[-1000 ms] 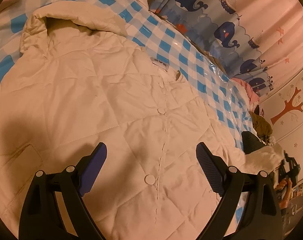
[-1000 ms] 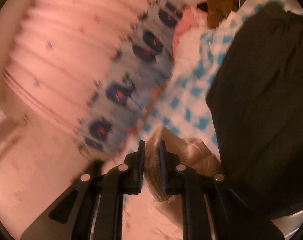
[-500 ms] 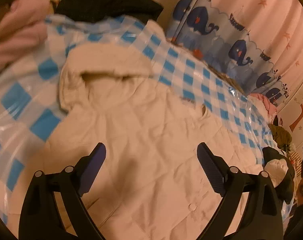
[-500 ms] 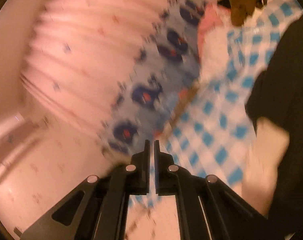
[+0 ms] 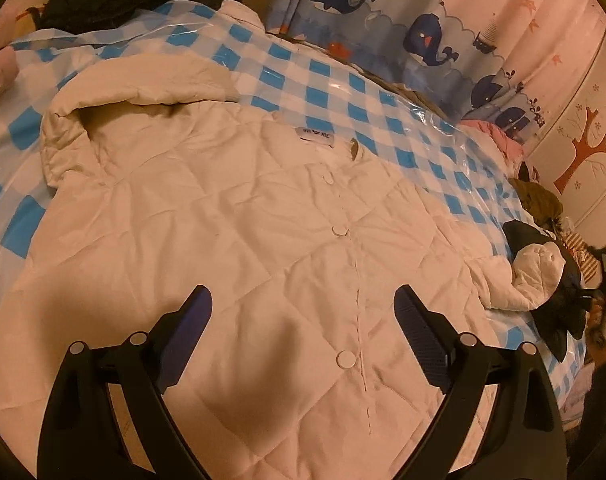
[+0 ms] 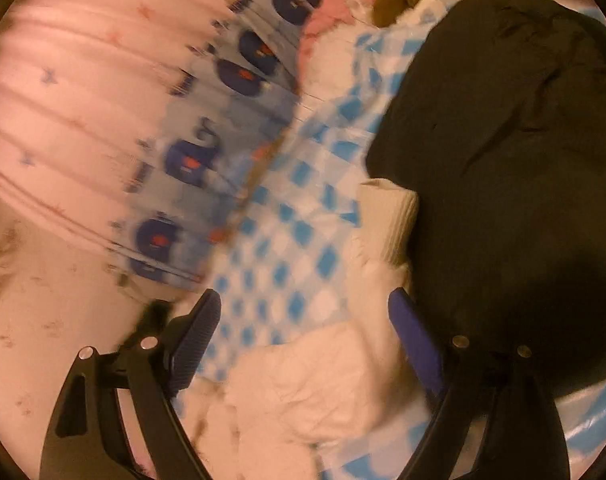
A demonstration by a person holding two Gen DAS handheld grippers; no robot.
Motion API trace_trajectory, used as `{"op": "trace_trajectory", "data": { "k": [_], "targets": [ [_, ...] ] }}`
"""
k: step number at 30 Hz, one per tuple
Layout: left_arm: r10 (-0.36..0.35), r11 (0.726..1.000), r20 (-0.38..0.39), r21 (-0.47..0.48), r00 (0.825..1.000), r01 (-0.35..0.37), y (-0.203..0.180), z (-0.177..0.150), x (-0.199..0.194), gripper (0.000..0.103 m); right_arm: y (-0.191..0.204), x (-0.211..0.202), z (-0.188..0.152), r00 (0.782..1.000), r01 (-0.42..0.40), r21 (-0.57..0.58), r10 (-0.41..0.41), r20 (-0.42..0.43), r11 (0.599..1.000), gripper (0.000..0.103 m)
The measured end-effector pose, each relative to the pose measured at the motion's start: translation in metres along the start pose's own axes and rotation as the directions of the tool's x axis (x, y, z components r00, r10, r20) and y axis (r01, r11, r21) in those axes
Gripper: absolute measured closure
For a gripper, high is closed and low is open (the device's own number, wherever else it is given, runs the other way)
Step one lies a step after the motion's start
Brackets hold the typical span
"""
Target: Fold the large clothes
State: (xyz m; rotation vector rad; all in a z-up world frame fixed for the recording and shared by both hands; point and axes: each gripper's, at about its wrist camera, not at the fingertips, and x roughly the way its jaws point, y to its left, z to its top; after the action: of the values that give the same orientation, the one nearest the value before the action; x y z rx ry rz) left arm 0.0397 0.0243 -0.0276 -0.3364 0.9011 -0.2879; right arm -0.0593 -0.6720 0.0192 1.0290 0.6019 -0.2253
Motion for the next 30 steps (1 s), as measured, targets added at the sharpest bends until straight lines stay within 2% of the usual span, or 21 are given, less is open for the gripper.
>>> {"op": "trace_trajectory", "data": {
  "k": [1, 5, 7, 8, 9, 11, 15, 16, 19, 21, 24, 28, 30],
  "targets": [
    [-0.001, 1.000, 0.001, -0.007, 1.000, 0.001, 0.002, 0.000, 0.000, 0.015, -0.003, 0.010, 0.002, 0.999, 0.049, -0.001, -0.049, -0.002, 0.999, 0.020],
    [-0.008, 0.999, 0.000, -0.040, 1.000, 0.008, 0.010, 0.003, -0.001, 0.015, -0.006, 0.038, 0.007, 0.996, 0.089, -0.016, -0.089, -0.021, 0.996, 0.021],
    [-0.015, 0.998, 0.000, -0.056, 1.000, 0.015, 0.012, 0.003, -0.001, 0.015, 0.011, 0.048, 0.004, 0.981, 0.191, -0.139, -0.194, -0.008, 0.972, 0.034],
    [-0.014, 0.998, 0.001, -0.058, 1.000, 0.014, 0.012, 0.003, -0.001, 0.014, 0.018, 0.052, 0.002, 0.968, 0.248, -0.200, -0.252, 0.005, 0.948, 0.053],
    [-0.012, 0.998, 0.002, -0.057, 1.000, 0.012, 0.012, 0.003, -0.001, 0.014, 0.020, 0.055, 0.001, 0.963, 0.262, -0.226, -0.268, 0.007, 0.938, 0.076],
    [-0.012, 0.999, 0.000, -0.053, 1.000, 0.012, 0.012, 0.003, 0.000, 0.014, 0.016, 0.056, 0.001, 0.971, 0.233, -0.210, -0.239, -0.003, 0.950, 0.081],
    [-0.012, 0.998, 0.009, -0.064, 1.000, 0.013, 0.015, 0.004, -0.003, 0.014, 0.040, 0.035, -0.007, 0.989, 0.142, -0.240, -0.127, 0.076, 0.960, 0.082],
    [-0.013, 0.997, 0.018, -0.071, 1.000, 0.015, 0.017, 0.005, -0.006, 0.014, 0.050, 0.029, -0.008, 0.993, 0.099, -0.247, -0.078, 0.094, 0.964, 0.082],
    [-0.011, 0.995, 0.057, -0.102, 0.998, 0.017, 0.027, 0.010, -0.020, 0.014, 0.082, 0.016, -0.011, 0.988, -0.027, -0.259, 0.066, 0.142, 0.965, 0.082],
    [-0.007, 0.989, 0.096, -0.144, 0.995, 0.021, 0.039, 0.014, -0.035, 0.014, 0.114, 0.013, -0.017, 0.968, -0.135, -0.281, 0.187, 0.167, 0.950, 0.082],
    [0.014, 0.980, 0.156, -0.200, 0.988, 0.018, 0.061, 0.016, -0.057, 0.014, 0.162, 0.022, -0.036, 0.942, -0.230, -0.333, 0.295, 0.161, 0.915, 0.082],
    [0.049, 0.972, 0.187, -0.236, 0.981, -0.003, 0.086, 0.016, -0.076, 0.014, 0.244, 0.048, -0.088, 0.895, -0.366, -0.428, 0.439, 0.081, 0.826, 0.082],
    [0.061, 0.970, 0.189, -0.243, 0.980, -0.013, 0.098, 0.013, -0.082, 0.014, 0.281, 0.064, -0.116, 0.880, -0.407, -0.466, 0.474, 0.030, 0.786, 0.082]
  ]
}}
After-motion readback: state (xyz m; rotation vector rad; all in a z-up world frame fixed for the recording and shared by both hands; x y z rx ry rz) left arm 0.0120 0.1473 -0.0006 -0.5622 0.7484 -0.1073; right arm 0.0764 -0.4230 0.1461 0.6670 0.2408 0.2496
